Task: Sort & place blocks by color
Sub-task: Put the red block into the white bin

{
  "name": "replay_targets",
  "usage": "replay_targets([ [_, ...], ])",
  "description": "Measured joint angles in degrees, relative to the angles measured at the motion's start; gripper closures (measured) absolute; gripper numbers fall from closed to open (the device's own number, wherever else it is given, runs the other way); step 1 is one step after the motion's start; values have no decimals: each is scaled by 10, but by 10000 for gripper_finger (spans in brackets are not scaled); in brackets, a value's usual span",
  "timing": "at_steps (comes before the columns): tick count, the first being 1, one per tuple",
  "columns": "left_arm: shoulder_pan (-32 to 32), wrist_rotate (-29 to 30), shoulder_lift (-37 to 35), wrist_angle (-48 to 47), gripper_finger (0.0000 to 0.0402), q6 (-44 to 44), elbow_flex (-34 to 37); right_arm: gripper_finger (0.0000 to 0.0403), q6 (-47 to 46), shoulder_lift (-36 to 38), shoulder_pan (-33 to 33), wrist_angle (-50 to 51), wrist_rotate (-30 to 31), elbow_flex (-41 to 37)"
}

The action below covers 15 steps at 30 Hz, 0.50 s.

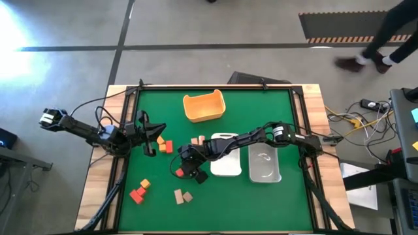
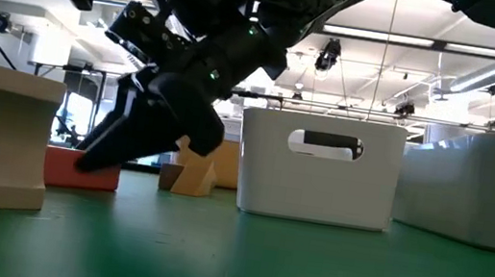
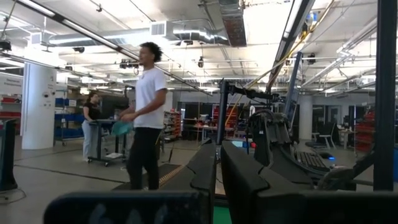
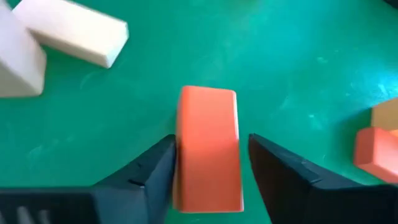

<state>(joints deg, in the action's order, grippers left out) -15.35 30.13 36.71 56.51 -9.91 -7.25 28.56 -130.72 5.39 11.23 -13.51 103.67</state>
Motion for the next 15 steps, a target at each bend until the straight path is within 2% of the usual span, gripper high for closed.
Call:
replay_targets([
  [9, 0, 3, 0, 0, 393, 0, 0, 373, -29, 1, 0, 7, 0, 26],
  [15, 0, 3, 0, 0, 393, 0, 1, 394, -36, 9, 0, 21, 1, 40],
])
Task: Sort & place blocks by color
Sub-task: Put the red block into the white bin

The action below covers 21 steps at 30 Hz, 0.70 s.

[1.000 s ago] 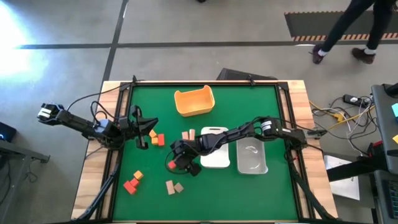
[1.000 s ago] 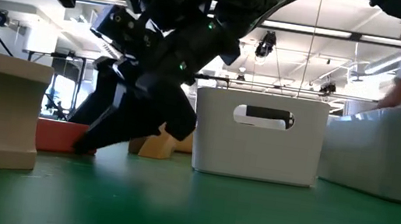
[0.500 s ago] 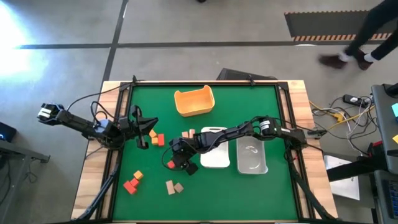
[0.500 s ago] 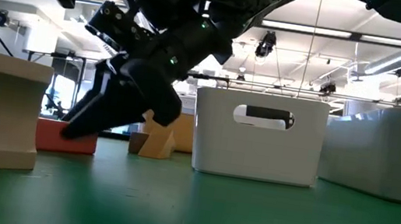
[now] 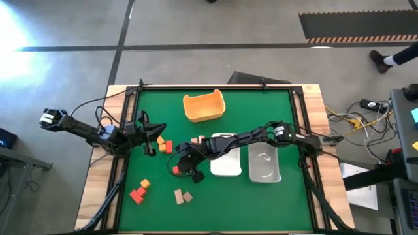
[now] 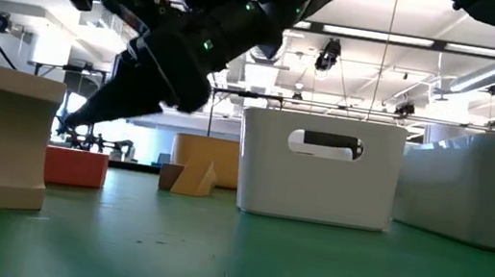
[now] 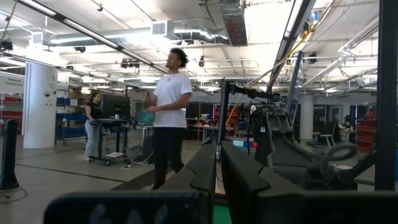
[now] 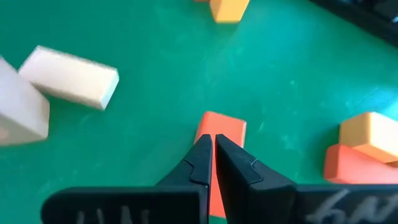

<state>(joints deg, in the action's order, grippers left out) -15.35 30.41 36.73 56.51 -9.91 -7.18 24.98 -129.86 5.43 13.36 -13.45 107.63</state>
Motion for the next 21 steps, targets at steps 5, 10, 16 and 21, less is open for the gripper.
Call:
replay_targets([
  [5, 0, 0, -1, 0, 393, 0, 0, 394, -31, 11, 0, -1, 0, 0],
  [10, 0, 0, 3, 0, 393, 0, 0, 371, -69, 7, -1, -3, 0, 0],
  [16, 0, 0, 3, 0, 393, 0, 0, 277, -93, -5, -1, 2, 52, -3],
  [21, 0, 0, 4, 0, 393, 0, 0, 188, -118, -5, -1, -4, 55, -9],
])
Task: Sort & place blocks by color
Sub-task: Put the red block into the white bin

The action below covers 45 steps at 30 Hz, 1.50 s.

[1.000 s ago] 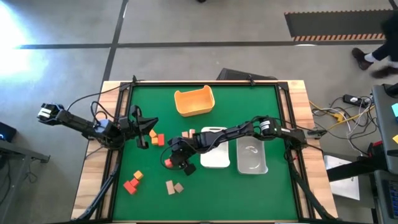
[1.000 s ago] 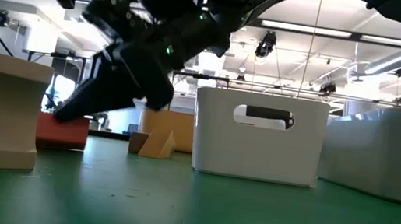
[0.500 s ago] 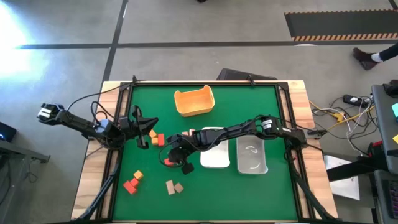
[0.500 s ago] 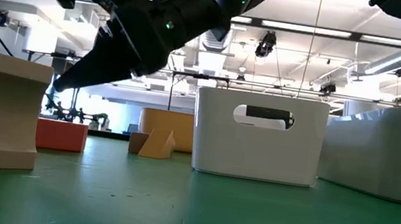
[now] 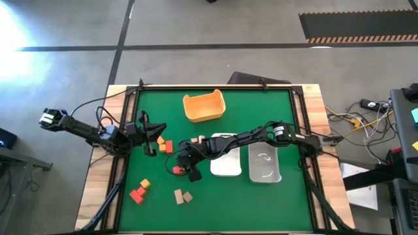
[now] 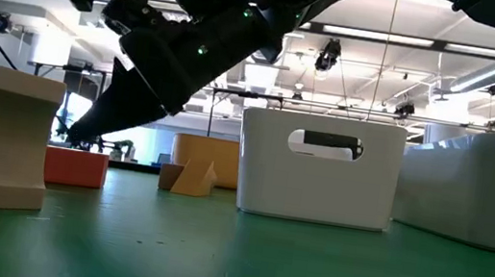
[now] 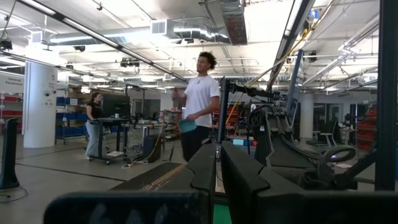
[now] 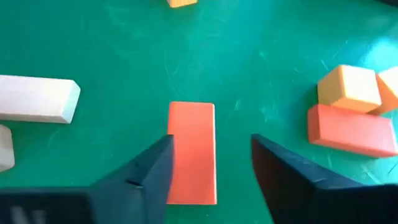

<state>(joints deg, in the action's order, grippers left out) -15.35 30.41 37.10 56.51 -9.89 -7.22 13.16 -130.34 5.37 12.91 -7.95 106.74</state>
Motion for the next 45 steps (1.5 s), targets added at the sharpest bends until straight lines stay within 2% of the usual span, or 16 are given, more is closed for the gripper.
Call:
replay_targets([
  [6, 0, 0, -1, 0, 393, 0, 1, 127, -25, -15, 0, -2, -34, -2],
  [11, 0, 1, -1, 0, 393, 0, 0, 119, -27, -32, 1, -5, -35, -3],
  [17, 0, 2, 0, 0, 393, 0, 1, 174, -28, -35, 1, -28, -15, -3],
  [24, 0, 2, 0, 0, 393, 0, 1, 281, -32, -35, 1, -30, 5, -3],
  [35, 0, 3, 0, 0, 393, 0, 1, 282, -22, -14, 1, -16, 5, 6],
  [45, 0, 3, 1, 0, 393, 0, 1, 282, 3, 93, 1, 156, 12, 4],
])
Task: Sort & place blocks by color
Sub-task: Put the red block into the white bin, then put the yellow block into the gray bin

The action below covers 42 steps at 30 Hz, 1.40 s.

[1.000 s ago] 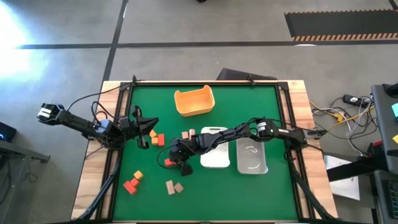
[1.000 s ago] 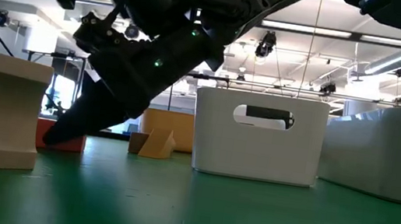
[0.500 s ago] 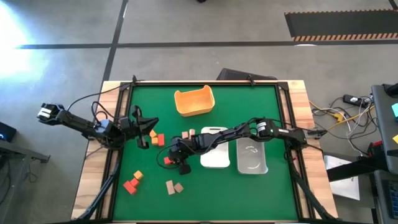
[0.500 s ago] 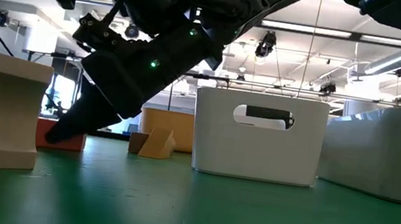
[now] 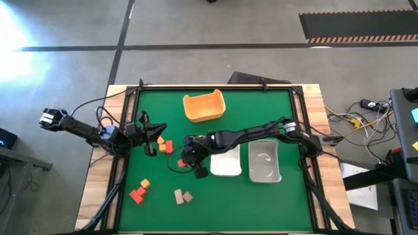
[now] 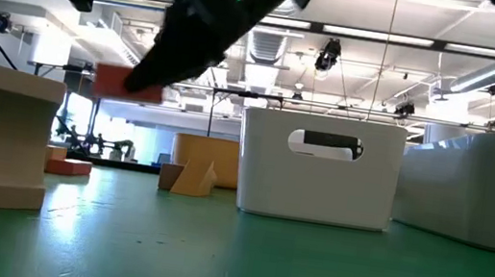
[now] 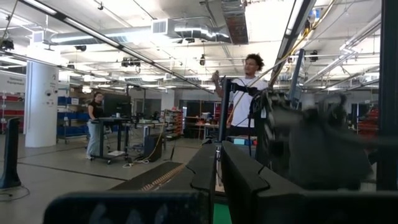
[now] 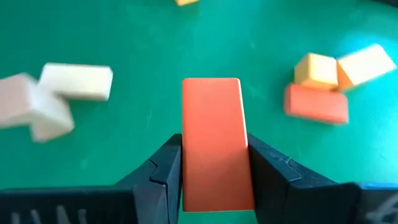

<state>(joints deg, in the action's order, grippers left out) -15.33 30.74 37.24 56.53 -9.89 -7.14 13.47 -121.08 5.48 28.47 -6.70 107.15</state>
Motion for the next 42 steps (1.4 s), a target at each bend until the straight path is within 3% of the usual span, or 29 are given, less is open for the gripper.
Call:
replay_targets([
  [6, 0, 0, 6, 0, 393, 0, 0, 282, -19, 70, 0, 73, 40, -44],
  [12, 0, 0, 13, 0, 393, 1, -1, 282, -49, 158, -1, 87, 71, -136],
  [16, 0, 0, 13, 0, 393, 2, -1, 282, -68, 217, -3, 59, 79, -222],
  [23, 0, 0, 13, 0, 393, 2, -1, 282, -112, 308, -8, 17, 155, -374],
  [31, 0, 2, 15, 0, 393, 2, -2, 282, -142, 339, -18, -114, 168, -501],
  [38, 0, 2, 17, 0, 393, 2, -3, 205, -146, 337, -18, -146, 189, -519],
  [42, 0, 2, 17, 0, 393, 1, -3, 190, -144, 337, -18, -145, 202, -506],
])
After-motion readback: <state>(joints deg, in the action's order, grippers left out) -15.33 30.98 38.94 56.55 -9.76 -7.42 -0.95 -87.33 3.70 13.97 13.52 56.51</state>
